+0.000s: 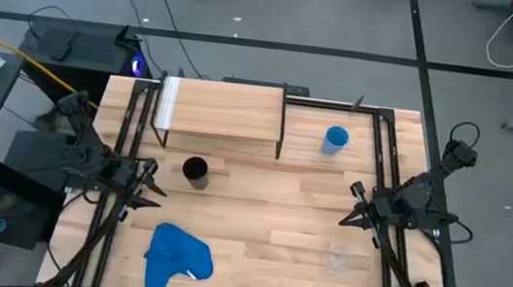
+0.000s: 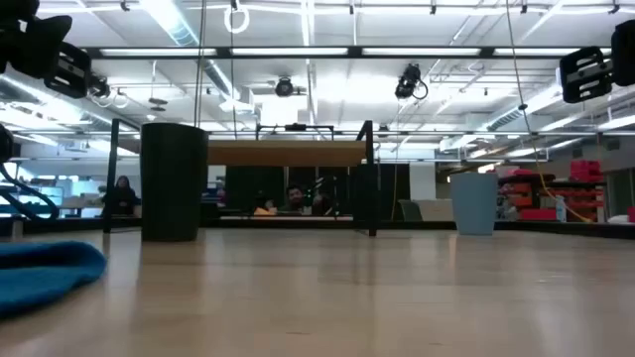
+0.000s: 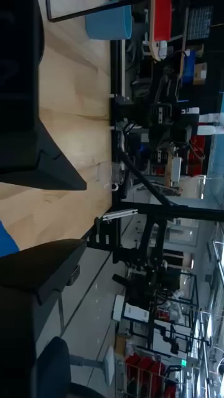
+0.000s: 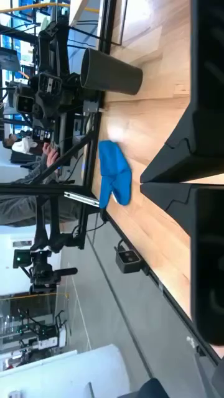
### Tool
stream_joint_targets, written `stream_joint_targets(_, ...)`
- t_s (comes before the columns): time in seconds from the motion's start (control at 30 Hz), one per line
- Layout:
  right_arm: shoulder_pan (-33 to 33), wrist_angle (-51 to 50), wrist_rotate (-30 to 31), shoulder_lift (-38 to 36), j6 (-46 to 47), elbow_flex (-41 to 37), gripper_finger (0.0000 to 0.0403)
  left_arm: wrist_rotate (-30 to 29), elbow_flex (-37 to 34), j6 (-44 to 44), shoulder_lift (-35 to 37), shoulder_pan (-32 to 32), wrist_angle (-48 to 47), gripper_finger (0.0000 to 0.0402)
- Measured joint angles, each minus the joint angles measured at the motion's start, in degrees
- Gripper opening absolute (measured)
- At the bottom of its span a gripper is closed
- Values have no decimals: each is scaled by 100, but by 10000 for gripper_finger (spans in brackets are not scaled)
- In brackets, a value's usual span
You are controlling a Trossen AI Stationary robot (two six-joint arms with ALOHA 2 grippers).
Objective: Stack small to large cups/mugs on shelf
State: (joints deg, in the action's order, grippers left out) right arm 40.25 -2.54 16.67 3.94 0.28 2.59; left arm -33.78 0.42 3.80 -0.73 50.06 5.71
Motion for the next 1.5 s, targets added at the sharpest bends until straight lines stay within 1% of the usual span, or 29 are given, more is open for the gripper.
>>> stream_joint_targets(0.37, -1, 0, 1, -2, 0, -1, 12, 0, 0, 2, 0, 0, -2, 140)
stream_joint_targets(0.73, -1, 1, 0, -2, 1, -1, 12, 1, -1, 2, 0, 0, 0, 148)
stream_joint_targets(0.97, 0, 0, 0, -2, 2, 0, 12, 1, 1, 1, 0, 0, -2, 140)
stream_joint_targets(1.27, 0, 2, 0, 0, 2, 0, 12, 2, -1, 2, 0, 0, -2, 148)
stream_joint_targets(1.5, 0, 0, 0, -1, 2, 0, 12, 2, 0, 2, 0, 0, -2, 139)
